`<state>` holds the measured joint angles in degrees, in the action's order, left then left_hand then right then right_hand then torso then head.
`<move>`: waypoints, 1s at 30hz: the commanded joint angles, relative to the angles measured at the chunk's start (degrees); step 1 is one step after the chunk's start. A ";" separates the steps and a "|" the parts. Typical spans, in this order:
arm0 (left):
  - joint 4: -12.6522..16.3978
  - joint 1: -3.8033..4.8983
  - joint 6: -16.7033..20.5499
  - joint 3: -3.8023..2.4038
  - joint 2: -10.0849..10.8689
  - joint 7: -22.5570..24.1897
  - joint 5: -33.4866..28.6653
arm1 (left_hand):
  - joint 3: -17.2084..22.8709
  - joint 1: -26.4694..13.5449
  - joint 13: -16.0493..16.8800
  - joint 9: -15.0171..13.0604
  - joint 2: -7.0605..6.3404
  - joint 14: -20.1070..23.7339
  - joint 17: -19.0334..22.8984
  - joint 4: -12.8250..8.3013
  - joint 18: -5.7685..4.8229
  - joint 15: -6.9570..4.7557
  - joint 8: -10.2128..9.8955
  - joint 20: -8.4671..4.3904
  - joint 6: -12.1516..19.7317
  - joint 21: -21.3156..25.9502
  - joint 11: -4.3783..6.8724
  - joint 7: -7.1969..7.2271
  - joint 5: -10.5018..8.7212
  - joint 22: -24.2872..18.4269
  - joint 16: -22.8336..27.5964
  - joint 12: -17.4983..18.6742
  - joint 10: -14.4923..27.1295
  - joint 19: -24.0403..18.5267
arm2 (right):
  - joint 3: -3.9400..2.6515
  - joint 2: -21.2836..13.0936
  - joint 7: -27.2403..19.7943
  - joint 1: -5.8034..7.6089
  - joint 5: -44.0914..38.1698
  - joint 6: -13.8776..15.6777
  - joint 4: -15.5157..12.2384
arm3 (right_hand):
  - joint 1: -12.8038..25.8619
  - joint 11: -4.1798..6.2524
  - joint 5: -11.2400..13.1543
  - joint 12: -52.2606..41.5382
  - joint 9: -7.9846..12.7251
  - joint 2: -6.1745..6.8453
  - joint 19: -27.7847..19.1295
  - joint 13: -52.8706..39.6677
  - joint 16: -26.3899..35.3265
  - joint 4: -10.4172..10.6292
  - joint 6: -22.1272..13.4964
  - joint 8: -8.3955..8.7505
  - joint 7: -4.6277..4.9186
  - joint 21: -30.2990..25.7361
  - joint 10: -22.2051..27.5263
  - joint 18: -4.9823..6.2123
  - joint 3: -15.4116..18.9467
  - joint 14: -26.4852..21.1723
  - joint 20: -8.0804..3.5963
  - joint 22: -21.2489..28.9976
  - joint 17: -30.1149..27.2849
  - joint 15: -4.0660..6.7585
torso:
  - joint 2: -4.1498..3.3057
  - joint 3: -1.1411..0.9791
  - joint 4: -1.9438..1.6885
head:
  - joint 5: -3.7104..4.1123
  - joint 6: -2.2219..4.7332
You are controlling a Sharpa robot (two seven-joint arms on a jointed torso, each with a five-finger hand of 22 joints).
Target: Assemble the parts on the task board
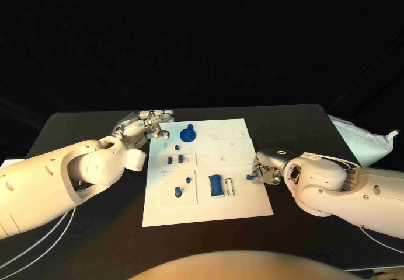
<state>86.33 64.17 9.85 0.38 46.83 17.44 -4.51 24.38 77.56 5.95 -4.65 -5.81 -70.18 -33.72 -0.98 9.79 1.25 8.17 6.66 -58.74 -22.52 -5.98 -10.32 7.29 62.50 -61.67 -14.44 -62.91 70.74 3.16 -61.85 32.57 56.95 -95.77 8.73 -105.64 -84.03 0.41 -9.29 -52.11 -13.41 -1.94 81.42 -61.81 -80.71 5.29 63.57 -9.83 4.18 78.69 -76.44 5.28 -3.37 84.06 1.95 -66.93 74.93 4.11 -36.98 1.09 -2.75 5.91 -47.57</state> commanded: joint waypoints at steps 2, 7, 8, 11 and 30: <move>0.15 0.01 -1.17 -0.03 -0.03 0.19 0.44 | -0.30 0.37 0.07 0.09 0.26 0.37 0.07 -0.06 0.58 -0.11 0.19 0.07 0.40 0.38 -0.04 -0.03 0.26 -0.06 0.36 -0.21 0.41 0.38 | 0.74 0.26 0.94 -0.92 0.04 -3.75 0.80 | 1.45 0.08 -2.09 0.42 -0.09 1.22 0.01 -0.06 0.39 0.33 0.45 0.09 0.04 -0.27 -0.10 -0.80 -1.56 3.39 -0.31 -0.04 1.04 0.32 | -0.02 0.00 -0.03 | -0.04 -0.02; 0.18 0.01 -1.20 -0.02 -0.01 0.13 0.49 | -0.32 0.39 0.07 0.10 0.27 0.39 0.11 -0.08 0.58 -0.11 0.21 0.07 0.42 0.40 -0.05 -0.03 0.27 -0.08 0.37 -0.25 0.44 0.39 | 0.74 0.32 1.05 -0.94 1.69 -2.27 0.67 | 4.27 0.18 -5.81 0.17 -0.08 2.87 0.14 -0.33 0.30 1.58 0.76 0.54 -0.07 -0.18 -0.53 -0.83 -4.68 3.45 -0.32 -0.27 1.23 0.36 | 0.01 0.03 -0.04 | -0.06 -0.01; 0.20 0.01 -1.21 -0.02 0.00 0.12 0.49 | -0.37 0.44 0.08 0.12 0.31 0.46 0.24 -0.15 0.58 -0.10 0.27 0.08 0.48 0.47 -0.07 -0.05 0.27 -0.14 0.40 -0.37 0.54 0.39 | 0.74 0.31 1.07 -0.94 2.03 -1.93 0.62 | 4.86 0.15 -6.29 0.09 -0.07 3.17 0.16 -0.41 0.28 1.89 0.77 0.62 -0.05 -0.16 -0.61 -0.83 -5.13 3.46 -0.33 -0.31 1.26 0.36 | 0.01 0.01 -0.04 | -0.06 -0.01; 0.25 0.01 -1.21 -0.02 0.03 0.09 0.50 | -0.37 0.44 0.08 0.12 0.31 0.46 0.24 -0.15 0.58 -0.10 0.27 0.08 0.48 0.47 -0.07 -0.05 0.27 -0.14 0.40 -0.37 0.54 0.39 | 0.73 0.21 1.13 -0.94 3.01 -0.59 0.25 | 6.86 0.19 -8.67 -0.05 -0.12 4.41 0.24 -0.58 0.20 2.99 0.94 0.88 -0.10 -0.09 -0.84 -0.86 -7.40 3.50 -0.35 -0.45 1.41 0.40 | 0.00 0.03 -0.03 | -0.08 0.07; 0.23 0.00 -1.51 0.00 -0.06 -0.14 0.52 | -0.37 0.44 0.08 0.12 0.31 0.46 0.24 -0.15 0.58 -0.10 0.27 0.08 0.48 0.47 -0.07 -0.05 0.27 -0.14 0.40 -0.37 0.54 0.39 | 0.58 -0.79 1.33 0.63 15.66 7.07 -4.37 | 12.26 0.13 -11.34 -0.97 -0.49 7.70 0.49 -1.51 -0.12 6.01 1.47 1.32 -0.05 0.16 -1.64 -0.93 -12.78 3.62 -0.38 -0.96 1.90 0.38 | -0.08 -0.03 -0.08 | -0.37 -0.06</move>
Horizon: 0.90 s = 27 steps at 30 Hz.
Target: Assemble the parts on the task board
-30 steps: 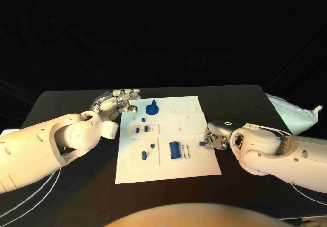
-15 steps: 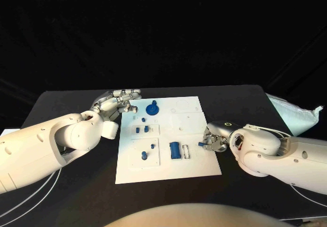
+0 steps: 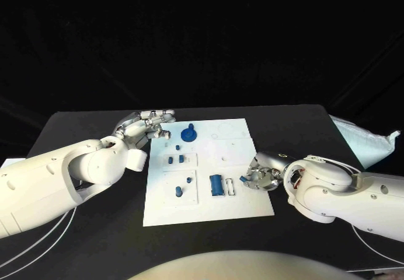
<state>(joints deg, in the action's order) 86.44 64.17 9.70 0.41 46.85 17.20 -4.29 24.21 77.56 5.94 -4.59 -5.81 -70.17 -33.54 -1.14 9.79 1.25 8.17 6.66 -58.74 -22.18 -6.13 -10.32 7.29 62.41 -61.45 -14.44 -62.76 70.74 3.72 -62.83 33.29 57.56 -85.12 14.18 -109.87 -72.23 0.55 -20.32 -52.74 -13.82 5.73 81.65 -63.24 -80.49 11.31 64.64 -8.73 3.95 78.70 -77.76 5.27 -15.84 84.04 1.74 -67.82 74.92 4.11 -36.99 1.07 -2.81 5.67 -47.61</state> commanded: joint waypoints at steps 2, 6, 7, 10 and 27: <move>0.12 0.00 -1.42 -0.02 -0.09 0.06 0.31 | -0.20 0.44 0.09 0.05 0.31 0.46 0.05 0.02 0.58 -0.10 0.27 0.08 0.48 0.12 0.09 -0.05 0.27 -0.04 0.18 -0.37 0.39 0.39 | 0.02 0.52 0.56 0.07 5.87 1.45 -0.12 | 0.61 -0.01 -0.40 -0.40 -0.10 0.07 0.26 -0.13 -0.36 0.07 0.43 0.23 0.18 0.17 -0.35 -0.93 -0.43 3.64 -0.16 -0.08 1.94 0.37 | -0.04 0.01 0.05 | -0.21 -0.13; 0.15 0.00 -1.52 -0.02 -0.12 -0.02 0.45 | -0.20 0.44 0.09 0.05 0.31 0.46 0.05 0.02 0.58 -0.10 0.27 0.08 0.48 0.12 0.09 -0.05 0.27 -0.04 0.18 -0.37 0.39 0.39 | 0.02 1.39 0.46 0.10 6.53 0.78 0.09 | 0.81 0.00 -0.49 -0.51 -0.12 0.11 0.29 -0.22 -0.40 0.17 0.46 0.23 0.17 0.20 -0.41 -0.94 -0.59 3.66 -0.16 -0.15 1.99 0.37 | 0.00 0.07 0.06 | -0.27 -0.11; 0.15 0.00 -1.56 -0.02 -0.13 -0.04 0.50 | -0.20 0.44 0.09 0.05 0.31 0.46 0.05 0.02 0.58 -0.10 0.27 0.08 0.48 0.12 0.09 -0.05 0.27 -0.04 0.18 -0.37 0.39 0.39 | 0.02 1.59 0.44 0.10 6.60 0.69 0.12 | 0.90 -0.01 -0.52 -0.50 -0.13 0.13 0.28 -0.21 -0.40 0.21 0.47 0.23 0.17 0.20 -0.42 -0.94 -0.65 3.66 -0.16 -0.14 1.99 0.37 | -0.02 0.08 0.04 | -0.31 -0.16; 0.17 0.00 -1.66 -0.02 -0.14 -0.09 0.57 | -0.21 0.50 0.09 0.07 0.32 0.53 0.19 -0.04 0.58 -0.10 0.30 0.08 0.53 0.16 0.08 -0.06 0.28 -0.08 0.23 -0.43 0.47 0.40 | 0.03 2.24 0.41 0.09 6.82 0.41 0.32 | 1.32 0.00 -0.62 -0.61 -0.18 0.25 0.29 -0.31 -0.44 0.41 0.55 0.22 0.16 0.21 -0.49 -0.94 -0.83 3.67 -0.16 -0.16 2.05 0.37 | -0.06 -0.01 0.03 | -0.36 -0.19; 0.24 0.00 -1.77 -0.02 -0.17 -0.16 0.64 | -0.21 0.50 0.09 0.07 0.32 0.53 0.19 -0.04 0.58 -0.10 0.30 0.08 0.53 0.16 0.08 -0.06 0.28 -0.08 0.23 -0.43 0.47 0.40 | 0.03 5.15 0.48 -0.08 7.25 0.03 2.00 | 5.46 0.10 -0.08 -0.78 -0.68 0.23 0.33 -0.58 -0.57 2.69 1.37 -0.05 -0.05 0.28 -0.84 -0.96 -1.64 3.70 -0.19 -0.34 2.24 0.43 | -0.01 0.01 0.06 | -0.46 -0.23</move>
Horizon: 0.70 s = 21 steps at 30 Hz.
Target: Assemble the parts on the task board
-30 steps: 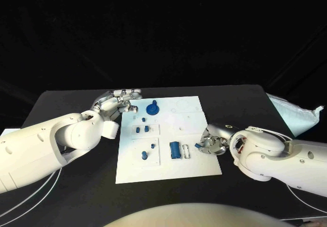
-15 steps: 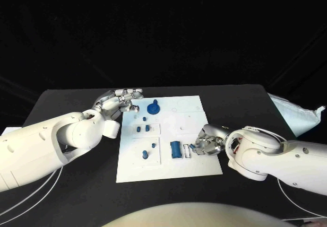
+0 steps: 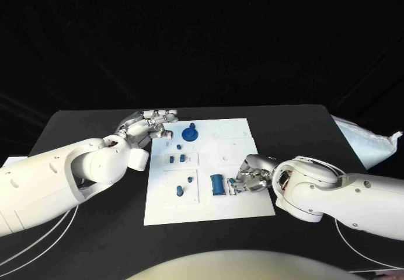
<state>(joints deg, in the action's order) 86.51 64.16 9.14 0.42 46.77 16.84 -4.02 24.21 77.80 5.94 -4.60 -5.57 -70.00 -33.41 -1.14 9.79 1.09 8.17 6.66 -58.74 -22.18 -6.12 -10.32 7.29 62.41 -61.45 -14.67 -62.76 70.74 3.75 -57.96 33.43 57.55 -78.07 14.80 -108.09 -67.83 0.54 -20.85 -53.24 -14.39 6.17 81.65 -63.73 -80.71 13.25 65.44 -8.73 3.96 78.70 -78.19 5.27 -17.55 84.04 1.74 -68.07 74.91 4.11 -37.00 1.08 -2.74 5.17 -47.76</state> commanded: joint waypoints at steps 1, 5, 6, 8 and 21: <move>0.18 0.01 -1.19 -0.03 -0.09 0.22 0.37 | -0.22 0.27 0.09 0.07 0.09 0.36 0.05 -0.04 0.59 0.07 0.30 0.08 0.53 0.16 0.07 -0.06 0.28 -0.08 0.23 -0.20 0.48 0.40 | -0.01 0.37 0.36 -0.08 0.20 -0.80 0.27 | 1.37 0.12 0.66 -0.34 -0.15 -0.23 0.33 -0.15 -0.35 0.91 0.62 -0.06 -0.08 0.28 -0.46 -0.96 0.06 3.70 -0.21 -0.10 2.26 0.44 | -0.01 0.00 -0.02 | 0.05 -0.12; 0.18 0.01 -0.96 -0.03 -0.09 0.39 0.37 | -0.23 0.31 0.09 0.09 0.09 0.39 0.10 -0.09 0.59 0.08 0.31 0.08 0.59 0.20 0.05 -0.09 0.30 -0.10 0.24 -0.24 0.56 0.39 | -0.01 0.80 0.35 -0.12 0.21 -1.42 0.40 | 1.70 0.12 0.91 -0.50 -0.21 -0.21 0.32 -0.29 -0.39 1.04 0.68 -0.09 -0.11 0.27 -0.54 -0.96 0.03 3.71 -0.22 -0.08 2.32 0.46 | -0.01 -0.03 0.00 | -0.06 -0.18; 0.17 0.01 -0.94 -0.03 -0.09 0.41 0.37 | -0.23 0.31 0.09 0.09 0.09 0.39 0.10 -0.09 0.59 0.08 0.31 0.08 0.59 0.20 0.05 -0.09 0.30 -0.10 0.24 -0.24 0.56 0.39 | -0.01 0.89 0.34 -0.13 0.21 -1.50 0.42 | 1.71 0.13 0.92 -0.51 -0.22 -0.20 0.32 -0.30 -0.39 1.05 0.68 -0.09 -0.11 0.28 -0.55 -0.96 0.03 3.71 -0.22 -0.09 2.32 0.46 | 0.01 -0.04 0.02 | -0.12 -0.19; 0.17 0.01 -0.93 -0.03 -0.09 0.42 0.37 | -0.23 0.31 0.09 0.09 0.09 0.39 0.10 -0.09 0.59 0.08 0.31 0.08 0.59 0.20 0.05 -0.09 0.30 -0.10 0.24 -0.24 0.56 0.39 | -0.01 1.08 0.34 -0.15 0.21 -1.66 0.52 | 1.76 0.13 0.98 -0.60 -0.23 -0.19 0.34 -0.37 -0.40 1.06 0.71 -0.10 -0.12 0.30 -0.58 -0.97 0.02 3.72 -0.22 -0.15 2.34 0.47 | 0.02 -0.04 0.03 | -0.13 -0.21; 0.17 0.01 -0.96 -0.03 -0.09 0.35 0.37 | -0.23 0.31 0.09 0.09 0.09 0.39 0.10 -0.09 0.59 0.08 0.31 0.08 0.59 0.20 0.05 -0.09 0.30 -0.10 0.24 -0.24 0.56 0.39 | -0.01 1.61 0.42 -0.19 -0.25 -2.17 1.12 | 3.25 0.14 3.51 -0.68 -0.54 0.41 0.31 -0.56 -0.36 1.54 0.92 -0.23 -0.15 0.26 -0.70 -0.96 0.53 3.70 -0.26 -0.10 2.29 0.47 | 0.03 -0.02 0.00 | -0.07 -0.23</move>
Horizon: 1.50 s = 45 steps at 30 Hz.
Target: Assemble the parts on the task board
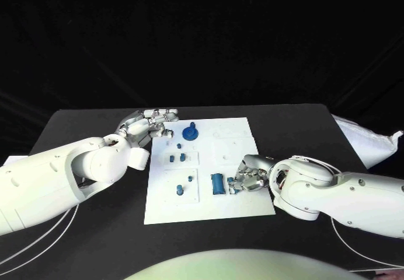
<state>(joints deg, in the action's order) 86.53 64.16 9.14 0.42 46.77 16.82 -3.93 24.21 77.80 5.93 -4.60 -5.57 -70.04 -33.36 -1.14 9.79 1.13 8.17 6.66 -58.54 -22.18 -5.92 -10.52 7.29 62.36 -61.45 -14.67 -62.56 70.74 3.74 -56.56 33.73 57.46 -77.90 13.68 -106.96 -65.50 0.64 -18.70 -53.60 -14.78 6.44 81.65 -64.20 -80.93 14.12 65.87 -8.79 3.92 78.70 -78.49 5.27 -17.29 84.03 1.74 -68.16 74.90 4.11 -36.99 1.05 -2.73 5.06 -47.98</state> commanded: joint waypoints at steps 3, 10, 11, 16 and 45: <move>0.14 0.01 -0.97 -0.03 -0.10 0.34 0.28 | -0.23 0.31 0.09 0.09 0.09 0.43 0.05 -0.09 0.58 0.03 0.31 0.08 0.39 0.20 -0.16 0.12 0.30 -0.05 0.24 -0.24 0.36 0.39 | 0.01 0.24 0.09 -0.10 -0.78 -0.84 -0.04 | 3.08 -0.05 2.57 -0.31 -0.34 0.94 0.30 -0.17 -0.09 1.62 0.55 -0.22 -0.06 0.25 -0.46 -0.96 2.10 3.68 -0.21 -0.01 2.24 0.40 | -0.01 0.00 -0.01 | 0.08 0.02; 0.09 0.01 -1.06 -0.03 -0.10 0.28 0.28 | -0.23 0.31 0.09 0.09 0.09 0.43 0.05 -0.09 0.58 0.03 0.31 0.08 0.39 0.20 -0.16 0.12 0.30 -0.05 0.24 -0.24 0.36 0.39 | 0.01 0.12 -0.32 -0.15 -1.10 -0.13 -0.43 | 7.24 0.09 3.35 -0.41 -0.90 1.14 0.29 -0.60 -0.08 2.38 0.46 -0.22 -0.26 0.18 -0.50 -0.95 8.91 3.68 -0.31 0.00 2.29 0.54 | 0.00 -0.01 0.01 | 0.15 0.07; 0.09 0.01 -1.07 -0.03 -0.10 0.27 0.28 | -0.23 0.31 0.09 0.09 0.09 0.43 0.05 -0.09 0.58 0.03 0.31 0.08 0.39 0.20 -0.16 0.12 0.30 -0.05 0.24 -0.24 0.36 0.39 | 0.01 0.07 -0.42 -0.16 -1.13 -0.06 -0.52 | 7.38 0.11 3.60 -0.40 -0.97 0.94 0.31 -0.64 -0.09 2.36 0.44 -0.22 -0.27 0.21 -0.50 -0.95 9.58 3.68 -0.33 -0.06 2.31 0.52 | 0.00 -0.01 0.01 | 0.15 0.07; 0.07 0.01 -1.11 -0.03 -0.08 0.25 0.28 | -0.23 0.36 0.09 0.11 0.13 0.46 0.09 -0.15 0.59 0.04 0.35 0.09 0.43 0.23 -0.17 0.10 0.33 -0.08 0.24 -0.32 0.42 0.40 | 0.01 -0.28 -0.92 -0.21 -1.32 0.25 -1.03 | 7.46 0.12 3.79 -0.64 -1.07 0.58 0.34 -0.86 -0.13 2.37 0.48 -0.24 -0.30 0.24 -0.59 -0.97 10.33 3.69 -0.33 -0.14 2.37 0.55 | -0.01 -0.04 0.04 | 0.22 0.09; -0.38 0.00 -1.04 0.05 -0.31 0.25 0.28 | -0.23 0.36 0.09 0.11 0.13 0.46 0.09 -0.15 0.59 0.04 0.35 0.09 0.43 0.23 -0.17 0.10 0.33 -0.08 0.24 -0.32 0.42 0.40 | -0.02 -3.55 -9.28 0.06 5.04 6.06 -0.81 | -3.08 -0.64 -0.43 2.48 -1.43 -3.21 -0.63 0.35 1.34 -2.36 -2.49 1.50 0.78 -1.10 0.81 -0.59 14.79 3.25 0.00 1.95 0.60 0.01 | 0.21 -0.02 0.04 | 0.30 0.76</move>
<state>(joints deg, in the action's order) 86.20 64.16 9.07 0.48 46.60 16.74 -3.88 24.21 77.79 5.93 -4.55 -5.57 -70.05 -33.33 -1.14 9.79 1.14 8.17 6.66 -58.54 -22.18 -6.12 -10.52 7.29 62.37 -61.45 -14.66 -62.36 70.74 3.76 -59.98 30.04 57.37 -77.73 15.32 -108.14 -67.97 0.07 -18.98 -51.42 -16.27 3.26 81.34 -64.03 -79.80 11.83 63.80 -7.42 4.75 77.77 -77.94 5.28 -2.62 84.03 1.80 -66.44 74.92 4.52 -36.89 1.03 -2.71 5.43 -47.45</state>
